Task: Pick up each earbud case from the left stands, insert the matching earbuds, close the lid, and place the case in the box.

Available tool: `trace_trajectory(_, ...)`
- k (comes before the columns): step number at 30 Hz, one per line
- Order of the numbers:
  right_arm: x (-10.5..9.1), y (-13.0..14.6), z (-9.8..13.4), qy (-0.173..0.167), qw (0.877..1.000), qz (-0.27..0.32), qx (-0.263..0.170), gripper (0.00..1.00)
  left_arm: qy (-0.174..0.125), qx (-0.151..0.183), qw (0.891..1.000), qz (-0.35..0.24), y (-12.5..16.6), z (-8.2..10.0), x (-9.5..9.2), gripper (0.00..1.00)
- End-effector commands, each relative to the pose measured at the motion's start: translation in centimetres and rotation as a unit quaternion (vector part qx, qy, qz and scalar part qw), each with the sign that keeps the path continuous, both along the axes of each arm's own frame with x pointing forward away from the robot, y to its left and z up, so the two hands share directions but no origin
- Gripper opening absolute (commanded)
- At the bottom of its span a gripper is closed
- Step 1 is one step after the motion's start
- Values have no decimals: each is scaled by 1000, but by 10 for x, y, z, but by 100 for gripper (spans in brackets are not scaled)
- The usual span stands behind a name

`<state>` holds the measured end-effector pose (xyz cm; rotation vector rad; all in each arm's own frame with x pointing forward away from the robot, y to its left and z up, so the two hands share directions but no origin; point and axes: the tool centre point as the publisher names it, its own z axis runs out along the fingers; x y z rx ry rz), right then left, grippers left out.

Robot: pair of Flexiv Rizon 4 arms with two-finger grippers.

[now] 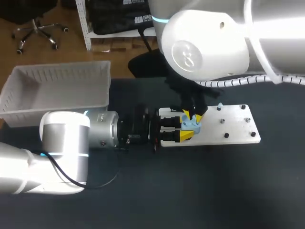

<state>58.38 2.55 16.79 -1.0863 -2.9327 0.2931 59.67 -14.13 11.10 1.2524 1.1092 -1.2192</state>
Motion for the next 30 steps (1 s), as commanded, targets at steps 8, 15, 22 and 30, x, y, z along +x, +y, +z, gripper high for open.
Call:
trace_trajectory(8, 4, 4, -2, 5, 1000, -1, 1, 0, -2, -2, 1000, 3, 0, -1, -2, 0)
trace_trajectory(15, 4, 5, -1, 7, 1000, -1, 0, 0, -2, -2, 1000, 3, 0, -1, -2, 0)
trace_trajectory(22, 4, 5, -5, 11, 1000, -2, -1, 0, -2, -2, 1000, 3, 0, -1, -2, 0)
trace_trajectory(30, 5, 4, -8, 12, 1000, -4, -2, 0, -2, -2, 1000, 3, 0, -1, -2, 0)
